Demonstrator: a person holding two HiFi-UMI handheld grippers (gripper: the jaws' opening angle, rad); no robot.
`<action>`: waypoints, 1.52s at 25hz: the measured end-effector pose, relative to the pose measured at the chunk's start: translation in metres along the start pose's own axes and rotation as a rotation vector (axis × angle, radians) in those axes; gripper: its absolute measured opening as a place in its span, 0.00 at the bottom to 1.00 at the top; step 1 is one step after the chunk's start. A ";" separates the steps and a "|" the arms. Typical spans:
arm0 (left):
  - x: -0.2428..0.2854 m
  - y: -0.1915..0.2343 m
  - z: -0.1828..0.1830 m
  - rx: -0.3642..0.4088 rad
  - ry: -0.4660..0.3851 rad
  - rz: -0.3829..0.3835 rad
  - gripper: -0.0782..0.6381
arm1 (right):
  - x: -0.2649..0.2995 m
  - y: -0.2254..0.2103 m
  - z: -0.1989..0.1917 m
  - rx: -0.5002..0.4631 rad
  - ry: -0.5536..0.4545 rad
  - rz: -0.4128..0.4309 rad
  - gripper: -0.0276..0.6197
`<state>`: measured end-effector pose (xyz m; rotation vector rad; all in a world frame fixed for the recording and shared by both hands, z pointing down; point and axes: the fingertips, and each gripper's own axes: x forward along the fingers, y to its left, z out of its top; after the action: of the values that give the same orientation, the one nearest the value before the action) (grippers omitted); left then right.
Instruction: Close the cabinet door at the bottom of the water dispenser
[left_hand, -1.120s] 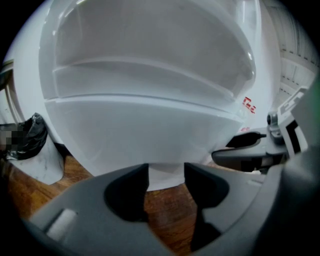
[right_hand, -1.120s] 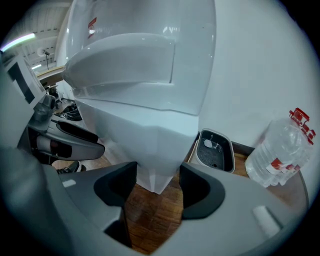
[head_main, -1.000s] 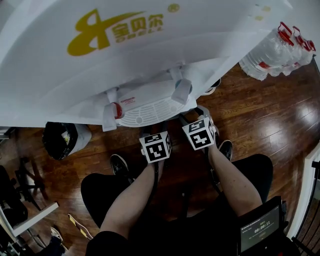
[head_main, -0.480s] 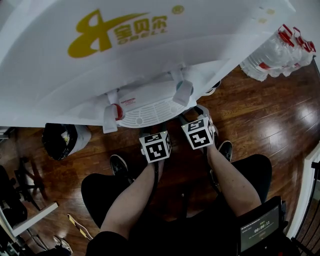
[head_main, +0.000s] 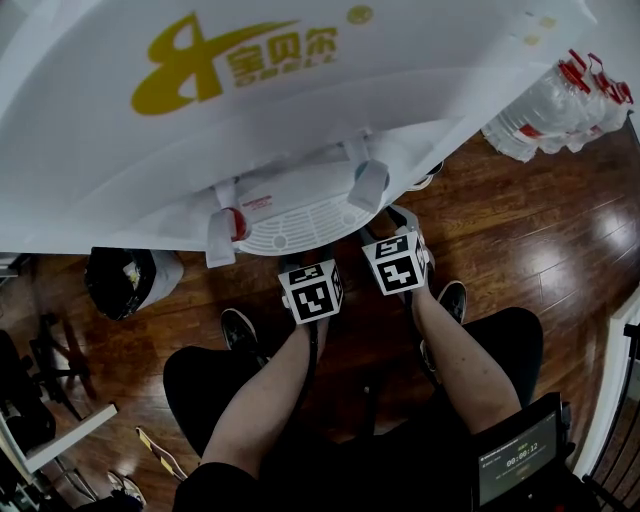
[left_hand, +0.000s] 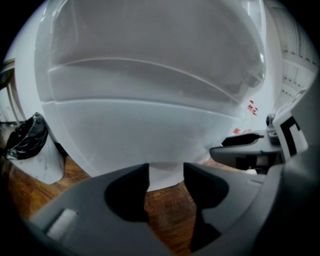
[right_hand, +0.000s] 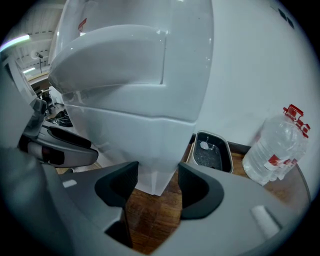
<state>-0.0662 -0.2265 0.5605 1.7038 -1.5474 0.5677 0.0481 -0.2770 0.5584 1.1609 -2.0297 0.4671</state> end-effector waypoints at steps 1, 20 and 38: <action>0.000 0.000 0.000 -0.002 0.000 0.001 0.42 | 0.000 0.000 0.000 0.002 0.000 -0.002 0.44; -0.040 -0.019 0.007 -0.001 0.026 -0.093 0.38 | -0.020 -0.001 0.004 0.120 -0.006 0.006 0.29; -0.223 -0.079 -0.039 -0.127 -0.196 -0.325 0.36 | -0.222 0.095 -0.010 0.129 -0.251 0.235 0.23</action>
<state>-0.0207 -0.0552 0.3988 1.9035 -1.3631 0.1370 0.0422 -0.0922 0.4027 1.1065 -2.3992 0.6002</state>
